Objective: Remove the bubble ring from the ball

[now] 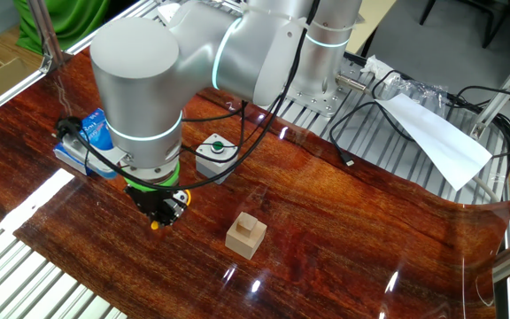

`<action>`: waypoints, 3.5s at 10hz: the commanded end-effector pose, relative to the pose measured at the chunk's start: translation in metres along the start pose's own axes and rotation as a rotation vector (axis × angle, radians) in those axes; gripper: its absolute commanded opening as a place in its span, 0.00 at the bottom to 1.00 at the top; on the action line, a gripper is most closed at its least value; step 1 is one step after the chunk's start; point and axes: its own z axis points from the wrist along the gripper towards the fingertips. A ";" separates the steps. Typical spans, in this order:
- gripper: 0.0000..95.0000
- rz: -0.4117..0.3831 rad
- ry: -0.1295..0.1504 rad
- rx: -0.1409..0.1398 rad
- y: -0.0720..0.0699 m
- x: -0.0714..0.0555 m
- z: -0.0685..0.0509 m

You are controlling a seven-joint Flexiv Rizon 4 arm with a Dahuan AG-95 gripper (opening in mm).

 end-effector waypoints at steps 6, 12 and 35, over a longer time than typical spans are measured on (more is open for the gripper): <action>0.00 0.003 0.024 -0.004 -0.002 -0.004 -0.022; 0.00 -0.052 0.029 0.000 -0.028 -0.030 -0.033; 0.00 -0.159 -0.020 -0.022 -0.071 -0.016 0.017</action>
